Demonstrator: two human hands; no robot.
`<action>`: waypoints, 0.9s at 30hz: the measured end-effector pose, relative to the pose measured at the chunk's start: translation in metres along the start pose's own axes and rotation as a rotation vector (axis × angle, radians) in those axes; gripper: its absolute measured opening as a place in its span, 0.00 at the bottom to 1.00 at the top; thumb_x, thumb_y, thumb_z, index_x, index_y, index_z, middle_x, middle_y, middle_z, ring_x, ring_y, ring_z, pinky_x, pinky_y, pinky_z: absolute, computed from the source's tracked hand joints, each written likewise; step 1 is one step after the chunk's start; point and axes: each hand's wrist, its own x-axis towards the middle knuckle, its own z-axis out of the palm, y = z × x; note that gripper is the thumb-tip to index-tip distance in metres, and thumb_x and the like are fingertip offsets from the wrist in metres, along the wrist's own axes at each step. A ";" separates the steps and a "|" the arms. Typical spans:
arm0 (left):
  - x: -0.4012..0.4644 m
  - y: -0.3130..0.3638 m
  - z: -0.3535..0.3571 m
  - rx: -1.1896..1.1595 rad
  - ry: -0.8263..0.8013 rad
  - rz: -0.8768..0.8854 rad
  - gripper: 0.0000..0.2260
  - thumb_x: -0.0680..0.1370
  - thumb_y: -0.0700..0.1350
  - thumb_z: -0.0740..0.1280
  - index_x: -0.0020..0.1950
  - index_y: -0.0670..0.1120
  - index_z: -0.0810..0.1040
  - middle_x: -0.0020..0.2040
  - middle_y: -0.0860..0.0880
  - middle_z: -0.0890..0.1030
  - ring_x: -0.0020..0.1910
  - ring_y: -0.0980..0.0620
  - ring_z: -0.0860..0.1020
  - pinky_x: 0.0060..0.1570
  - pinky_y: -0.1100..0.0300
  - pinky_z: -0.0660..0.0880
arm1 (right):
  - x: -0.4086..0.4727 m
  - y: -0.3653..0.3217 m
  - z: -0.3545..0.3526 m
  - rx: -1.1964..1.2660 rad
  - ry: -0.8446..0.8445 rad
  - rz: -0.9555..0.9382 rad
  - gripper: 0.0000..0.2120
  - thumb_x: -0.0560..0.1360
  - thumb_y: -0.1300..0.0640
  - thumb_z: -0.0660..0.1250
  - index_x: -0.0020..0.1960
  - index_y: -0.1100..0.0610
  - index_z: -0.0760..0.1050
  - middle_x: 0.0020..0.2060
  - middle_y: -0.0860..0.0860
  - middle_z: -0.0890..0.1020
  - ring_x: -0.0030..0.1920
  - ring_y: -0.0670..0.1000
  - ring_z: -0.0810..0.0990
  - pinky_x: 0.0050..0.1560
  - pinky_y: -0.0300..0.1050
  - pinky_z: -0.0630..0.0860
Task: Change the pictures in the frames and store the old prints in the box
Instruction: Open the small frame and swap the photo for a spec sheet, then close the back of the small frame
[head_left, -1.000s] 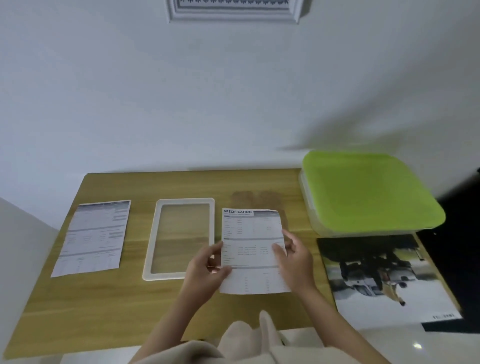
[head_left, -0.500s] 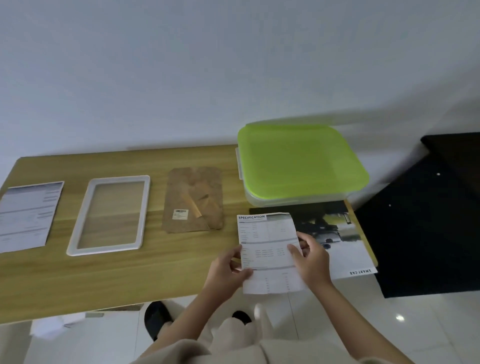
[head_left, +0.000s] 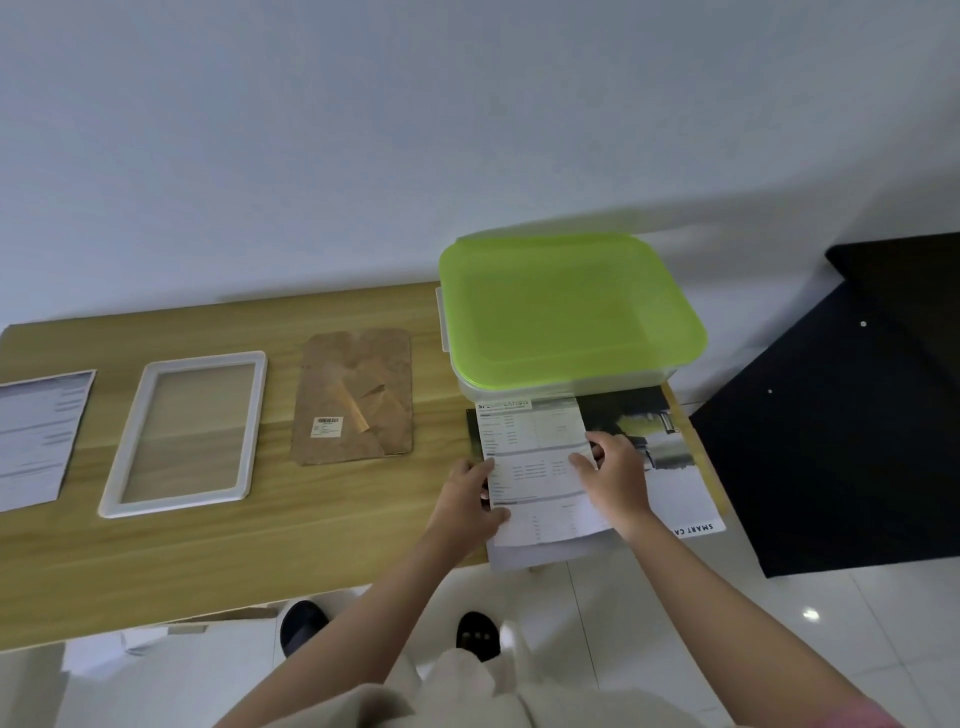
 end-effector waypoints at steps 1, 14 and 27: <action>0.000 -0.001 0.001 0.024 -0.002 0.008 0.32 0.72 0.39 0.71 0.73 0.43 0.62 0.56 0.51 0.65 0.50 0.55 0.70 0.44 0.77 0.72 | -0.001 0.001 0.001 0.000 0.000 0.007 0.17 0.74 0.59 0.70 0.61 0.61 0.75 0.47 0.55 0.73 0.46 0.54 0.75 0.44 0.43 0.70; -0.007 -0.022 -0.025 0.033 0.097 0.063 0.23 0.73 0.45 0.68 0.68 0.47 0.69 0.61 0.48 0.65 0.60 0.51 0.69 0.58 0.63 0.69 | -0.012 -0.037 0.029 -0.148 0.205 -0.121 0.15 0.73 0.62 0.68 0.59 0.63 0.77 0.52 0.60 0.75 0.54 0.60 0.73 0.49 0.52 0.74; -0.054 -0.161 -0.244 -0.030 0.414 -0.032 0.27 0.74 0.46 0.68 0.71 0.45 0.64 0.60 0.49 0.69 0.57 0.53 0.72 0.61 0.59 0.71 | -0.060 -0.259 0.214 0.047 -0.025 -0.300 0.16 0.75 0.60 0.65 0.62 0.59 0.75 0.55 0.54 0.78 0.54 0.52 0.79 0.49 0.39 0.71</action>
